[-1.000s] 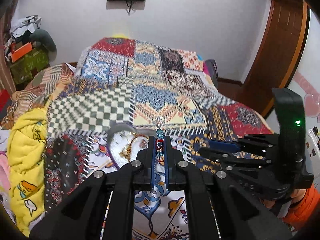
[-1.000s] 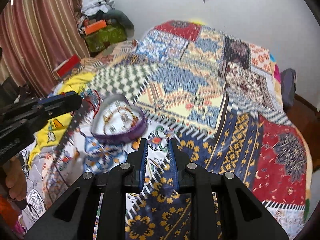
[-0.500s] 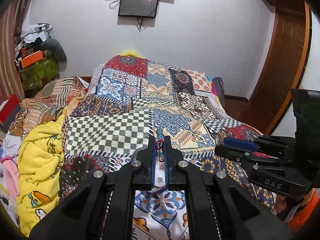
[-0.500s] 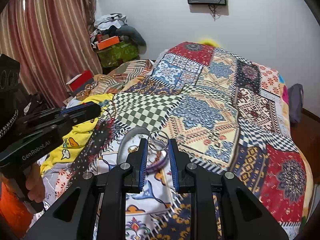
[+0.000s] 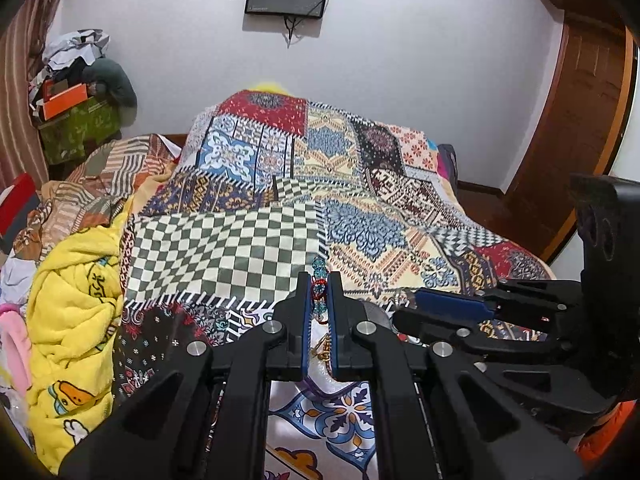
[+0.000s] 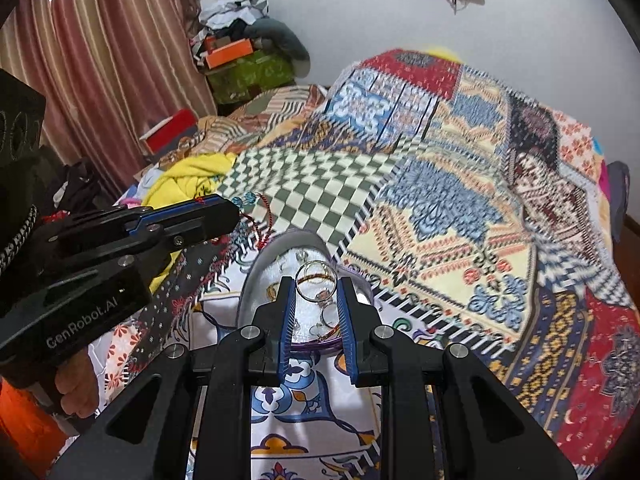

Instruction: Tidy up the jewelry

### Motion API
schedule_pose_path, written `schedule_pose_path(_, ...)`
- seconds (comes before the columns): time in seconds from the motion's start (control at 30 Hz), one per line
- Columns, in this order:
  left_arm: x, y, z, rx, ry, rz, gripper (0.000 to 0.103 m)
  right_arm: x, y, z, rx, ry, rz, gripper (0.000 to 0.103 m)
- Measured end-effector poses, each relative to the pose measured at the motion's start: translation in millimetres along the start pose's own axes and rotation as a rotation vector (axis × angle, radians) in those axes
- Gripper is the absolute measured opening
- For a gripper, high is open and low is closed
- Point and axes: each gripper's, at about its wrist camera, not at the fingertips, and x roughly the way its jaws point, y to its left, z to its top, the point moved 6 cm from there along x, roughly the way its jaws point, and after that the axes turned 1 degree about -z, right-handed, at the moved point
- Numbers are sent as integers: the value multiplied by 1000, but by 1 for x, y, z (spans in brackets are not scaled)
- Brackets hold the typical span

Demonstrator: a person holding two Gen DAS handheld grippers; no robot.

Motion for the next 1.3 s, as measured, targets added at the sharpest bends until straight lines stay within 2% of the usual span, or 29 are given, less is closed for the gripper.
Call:
schedule_pose_path(0.23,28,6,-16,-33,74,-22,5,22,-5,-12,22,70,21,19)
schedule_pose_path(0.43,48,7,-26,-24,122,-18,5,27,-2,-17,14,85,28,19)
schedule_pose_path(0.9,52,3,-30,-8,142,-27,6,30,5,-19,-37,106,7,20)
schedule_pose_path(1.0,47,4,-29,-15,141,-29,6,22,7,-18,-39,95,0,27)
schedule_pose_path(1.07,42,5,-27,-19,134,-24,10,15,7,-16,-41,77,-18,37)
schedule_pose_path(1.2,25,8,-20,-28,101,1,24,-11,7,-10,-36,20,-51,38)
schedule_pose_path(1.3,5,9,-12,-38,68,7,26,-38,6,-3,-11,-35,-68,38)
